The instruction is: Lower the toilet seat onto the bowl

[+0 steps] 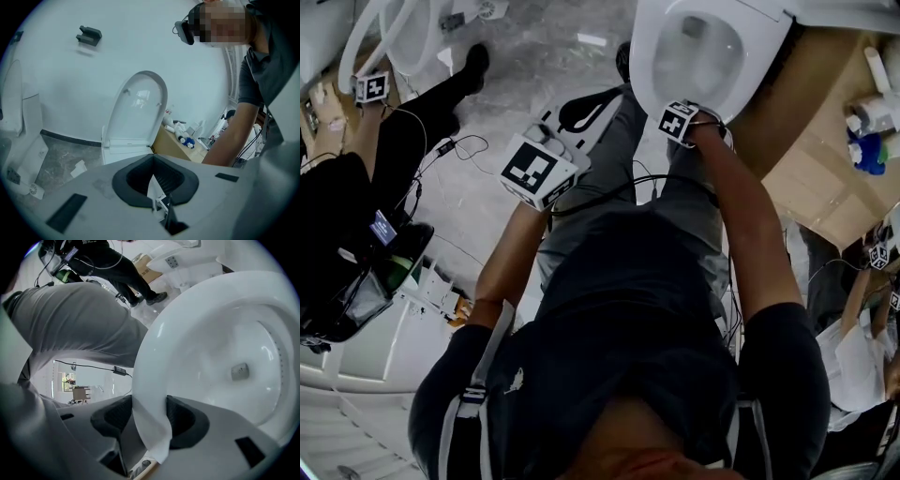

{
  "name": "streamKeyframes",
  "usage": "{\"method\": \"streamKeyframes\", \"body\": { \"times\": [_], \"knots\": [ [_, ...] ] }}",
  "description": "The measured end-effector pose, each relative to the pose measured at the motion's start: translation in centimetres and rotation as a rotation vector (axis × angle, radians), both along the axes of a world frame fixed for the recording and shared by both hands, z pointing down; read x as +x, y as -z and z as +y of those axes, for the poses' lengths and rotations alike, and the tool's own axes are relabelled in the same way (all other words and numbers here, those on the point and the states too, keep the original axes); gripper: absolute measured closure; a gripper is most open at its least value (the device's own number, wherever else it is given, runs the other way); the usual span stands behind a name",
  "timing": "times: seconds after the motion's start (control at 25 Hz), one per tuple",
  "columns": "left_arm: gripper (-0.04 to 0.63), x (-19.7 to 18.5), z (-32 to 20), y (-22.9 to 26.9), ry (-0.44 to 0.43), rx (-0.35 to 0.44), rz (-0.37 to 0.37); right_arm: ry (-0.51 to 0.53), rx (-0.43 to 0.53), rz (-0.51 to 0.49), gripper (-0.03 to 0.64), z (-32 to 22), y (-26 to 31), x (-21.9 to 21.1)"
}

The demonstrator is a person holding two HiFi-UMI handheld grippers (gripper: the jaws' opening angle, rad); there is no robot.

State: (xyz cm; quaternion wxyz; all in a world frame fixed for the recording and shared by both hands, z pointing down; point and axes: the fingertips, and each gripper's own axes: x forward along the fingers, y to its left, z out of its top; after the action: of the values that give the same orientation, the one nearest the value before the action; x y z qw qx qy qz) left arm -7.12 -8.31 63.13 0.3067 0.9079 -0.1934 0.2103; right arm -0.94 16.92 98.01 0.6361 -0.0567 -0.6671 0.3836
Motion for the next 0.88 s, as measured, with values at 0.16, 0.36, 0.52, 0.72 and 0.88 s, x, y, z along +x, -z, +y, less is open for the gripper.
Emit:
{"method": "streamKeyframes", "body": {
  "times": [0.16,0.36,0.52,0.72,0.88],
  "knots": [
    [0.591,0.0,-0.1,-0.6,0.001,-0.015,0.0,0.002,-0.025,-0.001,0.377,0.0,-0.4,-0.1],
    [0.591,1.1,-0.2,-1.2,-0.01,-0.03,-0.003,-0.021,-0.031,0.002,0.376,-0.4,-0.5,0.2],
    [0.591,1.4,-0.3,0.3,-0.031,-0.03,0.009,-0.142,-0.035,-0.04,0.295,-1.3,1.1,0.2],
    [0.591,1.7,-1.3,2.9,-0.035,0.009,0.02,-0.36,-0.118,-0.081,0.291,-2.4,5.6,2.1],
    [0.591,2.6,-1.9,6.3,-0.029,0.046,0.039,-0.54,-0.014,-0.119,0.306,-5.4,10.1,4.1]
  ]
}}
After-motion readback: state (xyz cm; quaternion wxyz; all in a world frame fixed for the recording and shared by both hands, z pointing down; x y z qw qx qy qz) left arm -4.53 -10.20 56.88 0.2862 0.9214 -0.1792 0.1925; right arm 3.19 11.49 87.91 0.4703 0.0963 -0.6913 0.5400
